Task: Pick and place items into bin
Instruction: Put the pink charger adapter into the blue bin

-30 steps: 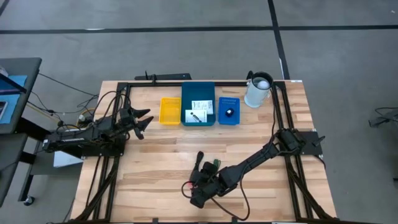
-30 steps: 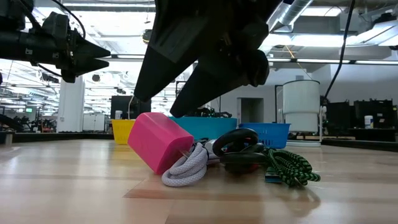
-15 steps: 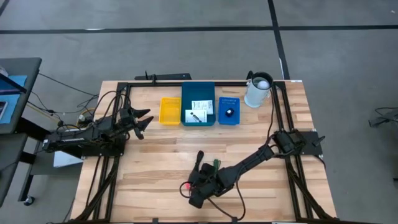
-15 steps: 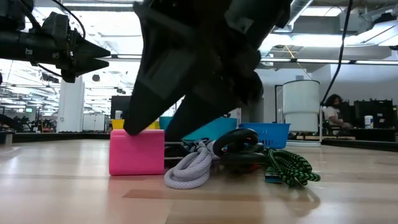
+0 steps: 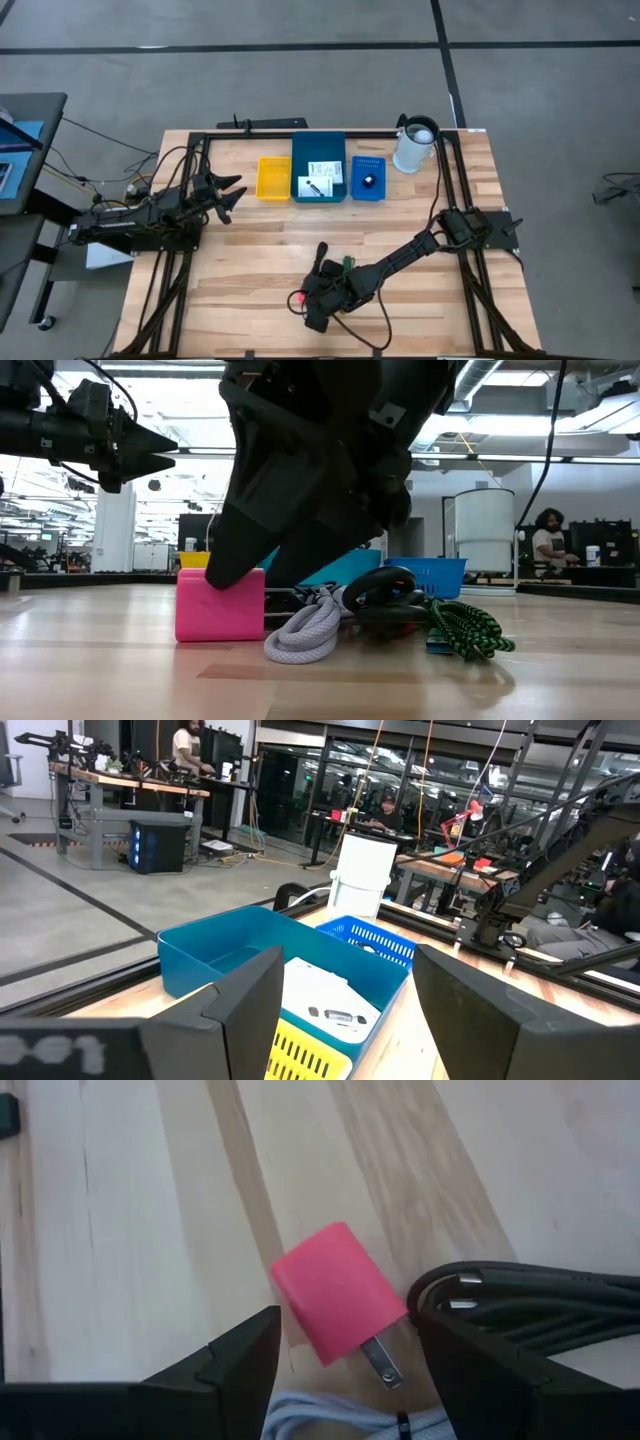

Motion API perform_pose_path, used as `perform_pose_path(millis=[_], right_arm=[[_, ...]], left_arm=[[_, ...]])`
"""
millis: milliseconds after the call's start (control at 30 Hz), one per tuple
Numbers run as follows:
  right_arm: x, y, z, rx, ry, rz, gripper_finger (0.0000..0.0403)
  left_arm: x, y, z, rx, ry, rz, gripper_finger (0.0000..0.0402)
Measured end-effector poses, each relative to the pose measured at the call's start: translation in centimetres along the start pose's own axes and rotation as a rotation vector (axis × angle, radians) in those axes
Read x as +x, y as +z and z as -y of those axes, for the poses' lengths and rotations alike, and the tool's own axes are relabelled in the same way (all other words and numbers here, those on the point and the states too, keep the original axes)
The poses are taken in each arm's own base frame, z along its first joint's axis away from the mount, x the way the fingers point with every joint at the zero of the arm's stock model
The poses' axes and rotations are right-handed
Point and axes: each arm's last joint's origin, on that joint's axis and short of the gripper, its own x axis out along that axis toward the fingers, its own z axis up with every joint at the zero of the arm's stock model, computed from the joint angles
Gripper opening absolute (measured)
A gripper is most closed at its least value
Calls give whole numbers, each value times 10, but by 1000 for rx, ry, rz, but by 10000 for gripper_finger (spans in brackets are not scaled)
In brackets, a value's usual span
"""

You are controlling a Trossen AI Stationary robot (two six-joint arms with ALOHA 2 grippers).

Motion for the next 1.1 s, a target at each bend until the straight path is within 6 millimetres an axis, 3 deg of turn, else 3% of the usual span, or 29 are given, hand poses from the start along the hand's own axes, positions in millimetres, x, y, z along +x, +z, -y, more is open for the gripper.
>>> perform_pose_path(millis=[1100], right_arm=[[3, 8, 7, -113, 28, 5, 213]], left_arm=[[0, 0, 0, 0, 0, 0, 212]])
